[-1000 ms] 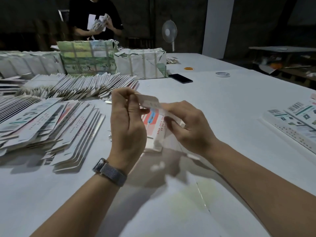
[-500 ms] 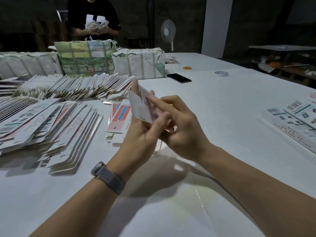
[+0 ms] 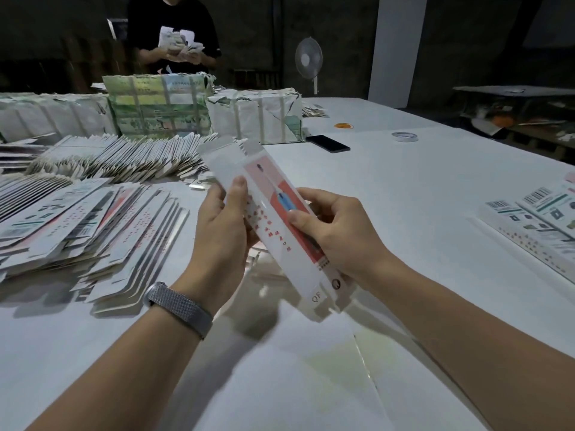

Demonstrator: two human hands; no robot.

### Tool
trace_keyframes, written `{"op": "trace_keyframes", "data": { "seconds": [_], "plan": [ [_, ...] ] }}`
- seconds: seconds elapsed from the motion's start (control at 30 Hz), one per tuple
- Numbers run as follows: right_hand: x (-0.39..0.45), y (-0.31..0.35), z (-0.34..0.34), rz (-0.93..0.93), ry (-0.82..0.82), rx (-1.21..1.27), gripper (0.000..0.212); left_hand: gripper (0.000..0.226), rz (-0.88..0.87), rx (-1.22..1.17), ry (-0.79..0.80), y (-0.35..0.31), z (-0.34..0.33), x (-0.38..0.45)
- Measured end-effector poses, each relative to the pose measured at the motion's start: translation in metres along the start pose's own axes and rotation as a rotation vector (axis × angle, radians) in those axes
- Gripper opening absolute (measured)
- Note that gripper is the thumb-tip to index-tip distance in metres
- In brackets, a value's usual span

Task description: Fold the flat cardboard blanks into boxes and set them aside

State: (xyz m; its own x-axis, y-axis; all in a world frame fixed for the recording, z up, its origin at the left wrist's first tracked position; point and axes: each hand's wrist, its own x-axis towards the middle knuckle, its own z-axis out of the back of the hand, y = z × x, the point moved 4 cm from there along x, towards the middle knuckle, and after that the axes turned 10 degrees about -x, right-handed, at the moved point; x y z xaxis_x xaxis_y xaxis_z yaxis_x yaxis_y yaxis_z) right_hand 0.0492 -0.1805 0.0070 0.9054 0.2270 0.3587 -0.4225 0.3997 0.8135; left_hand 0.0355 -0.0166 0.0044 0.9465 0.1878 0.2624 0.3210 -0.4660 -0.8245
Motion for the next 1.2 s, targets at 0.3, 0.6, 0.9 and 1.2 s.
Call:
{"op": "trace_keyframes", "data": {
  "seconds": [0.3,0.6,0.9,1.2],
  "plan": [
    [-0.003,-0.010,-0.010,-0.132,-0.012,0.175,0.016,0.040,0.295,-0.008,0.051,0.024,-0.005,-0.012],
    [-0.010,-0.009,-0.023,-0.135,0.094,0.186,0.045,0.062,0.278,0.062,0.121,0.027,-0.009,-0.016],
    [-0.011,-0.012,-0.025,-0.145,0.111,0.188,0.053,0.064,0.322,0.093,0.123,0.025,-0.010,-0.018],
    [-0.014,-0.016,-0.029,-0.192,0.111,0.230,0.056,0.038,0.357,0.141,0.092,0.024,-0.013,-0.022]
  ]
}}
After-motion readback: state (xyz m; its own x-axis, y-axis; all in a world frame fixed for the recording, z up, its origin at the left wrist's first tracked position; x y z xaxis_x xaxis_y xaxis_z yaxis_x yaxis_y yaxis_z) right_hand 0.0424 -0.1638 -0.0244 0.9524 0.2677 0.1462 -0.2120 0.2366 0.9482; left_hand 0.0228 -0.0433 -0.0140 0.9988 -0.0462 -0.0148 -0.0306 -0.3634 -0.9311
